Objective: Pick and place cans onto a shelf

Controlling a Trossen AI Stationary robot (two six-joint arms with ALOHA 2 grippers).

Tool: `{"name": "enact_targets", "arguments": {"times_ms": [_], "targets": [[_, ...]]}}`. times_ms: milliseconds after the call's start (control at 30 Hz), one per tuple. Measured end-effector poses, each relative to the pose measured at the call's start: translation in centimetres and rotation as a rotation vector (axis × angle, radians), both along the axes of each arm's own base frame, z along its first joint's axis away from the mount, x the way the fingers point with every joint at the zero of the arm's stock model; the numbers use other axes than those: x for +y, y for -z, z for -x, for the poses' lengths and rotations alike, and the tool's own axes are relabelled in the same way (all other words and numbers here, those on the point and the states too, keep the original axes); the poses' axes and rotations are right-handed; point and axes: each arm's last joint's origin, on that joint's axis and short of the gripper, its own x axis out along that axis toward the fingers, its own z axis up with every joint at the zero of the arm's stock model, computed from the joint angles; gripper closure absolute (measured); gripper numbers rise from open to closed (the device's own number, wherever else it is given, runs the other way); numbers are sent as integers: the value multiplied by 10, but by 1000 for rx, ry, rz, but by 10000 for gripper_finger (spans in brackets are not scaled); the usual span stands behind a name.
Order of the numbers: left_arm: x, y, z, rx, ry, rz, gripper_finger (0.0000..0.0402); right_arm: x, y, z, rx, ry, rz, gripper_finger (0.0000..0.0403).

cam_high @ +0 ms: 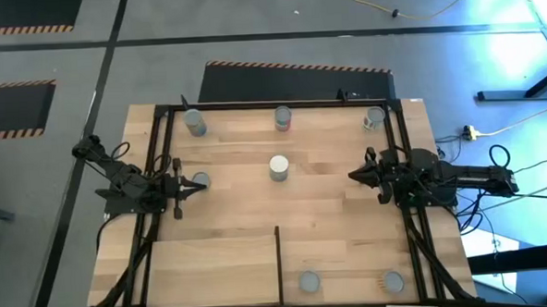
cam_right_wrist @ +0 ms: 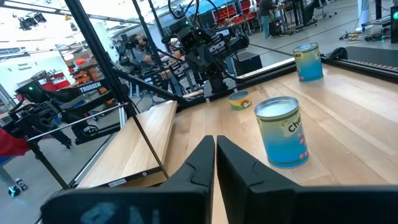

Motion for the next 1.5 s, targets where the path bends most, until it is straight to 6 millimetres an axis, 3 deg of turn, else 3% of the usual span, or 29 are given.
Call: {"name": "enact_targets", "arguments": {"times_ms": [367,700,1100,1333,1500], "targets": [[0,0,0,-6,0,6,401,-1,0,0,-4,23,65,382],[0,-4,-1,-60,-46,131,401,-1,-11,1,-74,51,84,382],[3,-9,0,-114,-149,149,401,-3,-89,10,204,118,154,397],[10,-42,8,-170,-164,187,401,-6,-135,-25,424,99,150,397],[18,-71,19,-146,-164,139,401,-9,-153,-59,596,85,141,397]]}}
